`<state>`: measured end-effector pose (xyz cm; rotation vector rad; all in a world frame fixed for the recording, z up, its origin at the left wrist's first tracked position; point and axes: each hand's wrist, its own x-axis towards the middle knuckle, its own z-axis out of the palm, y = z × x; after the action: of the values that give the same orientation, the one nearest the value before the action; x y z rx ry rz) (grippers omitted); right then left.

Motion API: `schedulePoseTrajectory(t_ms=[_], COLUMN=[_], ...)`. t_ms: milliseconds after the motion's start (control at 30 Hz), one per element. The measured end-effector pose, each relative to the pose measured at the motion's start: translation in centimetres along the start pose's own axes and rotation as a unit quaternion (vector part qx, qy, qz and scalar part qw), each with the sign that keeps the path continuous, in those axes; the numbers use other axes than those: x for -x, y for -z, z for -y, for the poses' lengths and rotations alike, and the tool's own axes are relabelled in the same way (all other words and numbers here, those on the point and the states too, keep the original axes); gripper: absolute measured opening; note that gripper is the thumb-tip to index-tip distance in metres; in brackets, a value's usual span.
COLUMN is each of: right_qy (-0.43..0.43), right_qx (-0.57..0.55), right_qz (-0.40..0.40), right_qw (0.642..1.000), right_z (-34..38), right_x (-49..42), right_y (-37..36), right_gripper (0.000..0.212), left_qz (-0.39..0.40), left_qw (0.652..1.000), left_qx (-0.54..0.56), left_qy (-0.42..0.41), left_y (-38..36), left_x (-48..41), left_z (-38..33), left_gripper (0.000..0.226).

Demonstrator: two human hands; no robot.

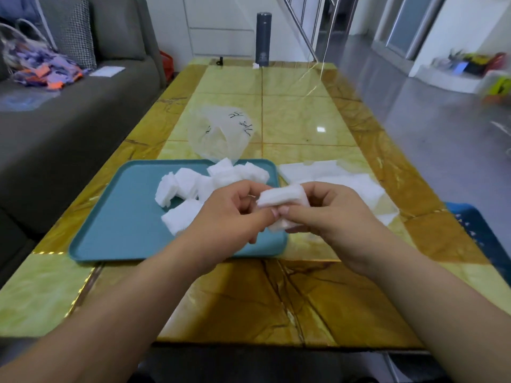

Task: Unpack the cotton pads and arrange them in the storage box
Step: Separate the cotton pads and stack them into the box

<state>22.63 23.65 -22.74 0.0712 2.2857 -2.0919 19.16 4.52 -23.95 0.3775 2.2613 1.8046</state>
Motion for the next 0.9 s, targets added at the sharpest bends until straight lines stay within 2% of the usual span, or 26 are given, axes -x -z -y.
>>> schedulePoseTrajectory(t_ms=[133, 200, 400, 500, 600, 767, 900], right_qy=[0.031, 0.021, 0.012, 0.015, -0.028, -0.118, -0.131], right_qx=[0.09, 0.143, 0.309, 0.363, 0.398, 0.464, 0.517], right_qz=[-0.154, -0.197, -0.157, -0.154, -0.144, -0.126, -0.106], right_qw=[0.983, 0.97, 0.938, 0.919, 0.906, 0.869, 0.839], right_z=[0.6, 0.8, -0.8, -0.7, -0.1, -0.2, -0.3], right_x=[0.2, 0.3, -0.8, -1.6, -2.5, -3.9, -4.5], right_y=[3.0, 5.1, 6.3, 6.2, 5.5, 4.2, 3.0], right_gripper=[0.01, 0.012, 0.027, 0.046, 0.054, 0.048, 0.043], left_qz=[-0.071, -0.085, -0.073, -0.057, -0.053, -0.039, -0.042], left_qw=[0.996, 0.993, 0.989, 0.99, 0.992, 0.992, 0.994], left_qx=[-0.047, -0.079, -0.127, -0.12, -0.103, -0.087, -0.041], left_qy=[-0.006, -0.002, 0.026, 0.043, 0.056, 0.077, 0.092], left_y=[-2.5, -4.4, -7.2, -7.6, -7.4, -7.4, -7.0], left_x=[-1.2, -1.9, -2.4, -2.1, -2.1, -2.3, -2.5], left_z=[0.1, 0.2, 0.3, 0.7, 0.8, 0.9, 1.4], left_gripper=[0.025, 0.031, 0.054, 0.061, 0.064, 0.064, 0.052])
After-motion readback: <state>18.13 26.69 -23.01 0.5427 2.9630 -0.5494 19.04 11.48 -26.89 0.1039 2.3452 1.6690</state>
